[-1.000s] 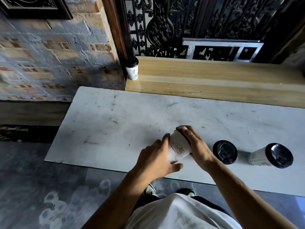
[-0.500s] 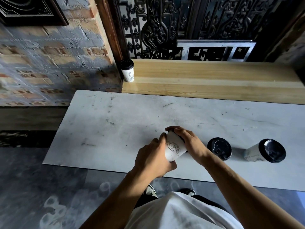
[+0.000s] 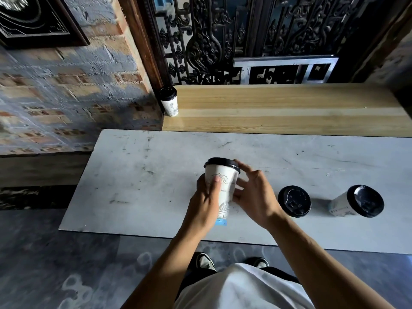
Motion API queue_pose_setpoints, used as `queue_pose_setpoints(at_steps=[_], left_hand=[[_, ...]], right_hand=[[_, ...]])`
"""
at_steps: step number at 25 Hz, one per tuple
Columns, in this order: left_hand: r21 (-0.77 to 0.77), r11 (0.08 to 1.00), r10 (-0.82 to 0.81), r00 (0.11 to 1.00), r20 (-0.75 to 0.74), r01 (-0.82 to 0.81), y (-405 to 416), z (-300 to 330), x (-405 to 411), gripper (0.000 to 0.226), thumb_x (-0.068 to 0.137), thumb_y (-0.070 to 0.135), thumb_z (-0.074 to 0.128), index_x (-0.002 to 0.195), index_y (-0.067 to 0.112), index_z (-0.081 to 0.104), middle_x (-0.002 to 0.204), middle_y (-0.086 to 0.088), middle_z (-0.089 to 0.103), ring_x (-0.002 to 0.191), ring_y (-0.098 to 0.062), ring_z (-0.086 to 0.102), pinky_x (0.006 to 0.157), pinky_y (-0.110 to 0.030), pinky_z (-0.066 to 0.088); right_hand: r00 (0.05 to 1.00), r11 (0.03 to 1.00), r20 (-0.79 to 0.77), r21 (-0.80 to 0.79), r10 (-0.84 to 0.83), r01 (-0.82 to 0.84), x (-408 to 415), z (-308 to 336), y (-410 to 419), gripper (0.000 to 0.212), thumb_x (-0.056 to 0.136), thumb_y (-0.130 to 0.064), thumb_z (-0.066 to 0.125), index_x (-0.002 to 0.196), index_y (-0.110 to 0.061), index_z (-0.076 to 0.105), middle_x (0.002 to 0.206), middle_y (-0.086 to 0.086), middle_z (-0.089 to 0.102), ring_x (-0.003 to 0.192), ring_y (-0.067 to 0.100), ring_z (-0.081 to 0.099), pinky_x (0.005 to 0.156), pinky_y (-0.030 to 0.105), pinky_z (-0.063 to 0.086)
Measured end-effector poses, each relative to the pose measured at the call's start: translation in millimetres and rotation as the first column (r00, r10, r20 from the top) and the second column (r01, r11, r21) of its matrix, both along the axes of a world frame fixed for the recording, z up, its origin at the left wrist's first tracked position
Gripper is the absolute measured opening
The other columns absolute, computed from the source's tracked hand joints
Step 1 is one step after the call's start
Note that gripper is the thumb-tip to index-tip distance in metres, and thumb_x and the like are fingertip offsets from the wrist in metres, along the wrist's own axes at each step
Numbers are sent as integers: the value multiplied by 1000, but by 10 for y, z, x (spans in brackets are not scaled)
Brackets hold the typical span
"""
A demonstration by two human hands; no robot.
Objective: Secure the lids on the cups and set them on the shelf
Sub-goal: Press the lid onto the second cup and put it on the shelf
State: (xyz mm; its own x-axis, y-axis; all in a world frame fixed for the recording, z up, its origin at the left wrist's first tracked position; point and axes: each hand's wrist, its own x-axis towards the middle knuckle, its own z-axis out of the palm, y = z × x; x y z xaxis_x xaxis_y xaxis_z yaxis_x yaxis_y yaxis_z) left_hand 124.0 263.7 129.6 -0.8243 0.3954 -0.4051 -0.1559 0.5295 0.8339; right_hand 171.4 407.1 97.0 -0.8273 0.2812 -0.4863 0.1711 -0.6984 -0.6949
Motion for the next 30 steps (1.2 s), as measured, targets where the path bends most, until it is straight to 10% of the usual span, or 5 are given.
queue_pose_setpoints(at_steps=[4, 9, 17, 25, 30], left_hand=[[139, 978, 128, 975, 179, -154, 70, -64, 51, 35, 108, 48, 33, 119, 28, 60, 114, 4, 67, 97, 0, 62, 81, -24, 51], [159, 971, 147, 970, 195, -179, 78, -132, 102, 47, 105, 53, 34, 130, 25, 62, 130, -2, 67, 119, -17, 63, 109, -44, 49], [-46, 997, 63, 998, 5, -63, 43, -64, -10, 41, 106, 51, 35, 111, 23, 65, 102, 4, 65, 98, -19, 61, 80, -30, 44], [208, 975, 172, 858, -484, -78, -43, -168, -145, 33, 96, 1, 59, 112, 25, 75, 98, -1, 58, 88, -8, 61, 77, -15, 50], [310, 949, 197, 889, -413, -66, -21, -174, -155, 33, 93, 8, 55, 105, 26, 80, 101, 5, 64, 94, -14, 66, 79, -36, 58]], right_hand=[[997, 996, 5, 53, 71, -71, 118, -110, -133, 56, 89, -30, 44, 145, -36, 47, 104, 26, 66, 86, 33, 62, 80, 43, 47], [997, 992, 23, 102, 72, -74, 173, -232, -138, 40, 108, -33, 37, 145, -49, 45, 114, 30, 59, 101, 37, 56, 90, 52, 44], [994, 987, 19, 114, 108, -109, 214, -74, -77, 51, 102, -14, 38, 149, -32, 47, 109, 27, 63, 86, 32, 63, 83, 47, 55], [984, 968, 51, 180, 168, -175, 197, -47, 3, 67, 90, -31, 68, 152, -30, 42, 124, 20, 73, 98, 37, 75, 86, 51, 59], [979, 955, 36, 218, 199, -202, 163, 13, 44, 57, 89, -34, 71, 143, -26, 53, 130, 25, 67, 101, 36, 75, 89, 50, 61]])
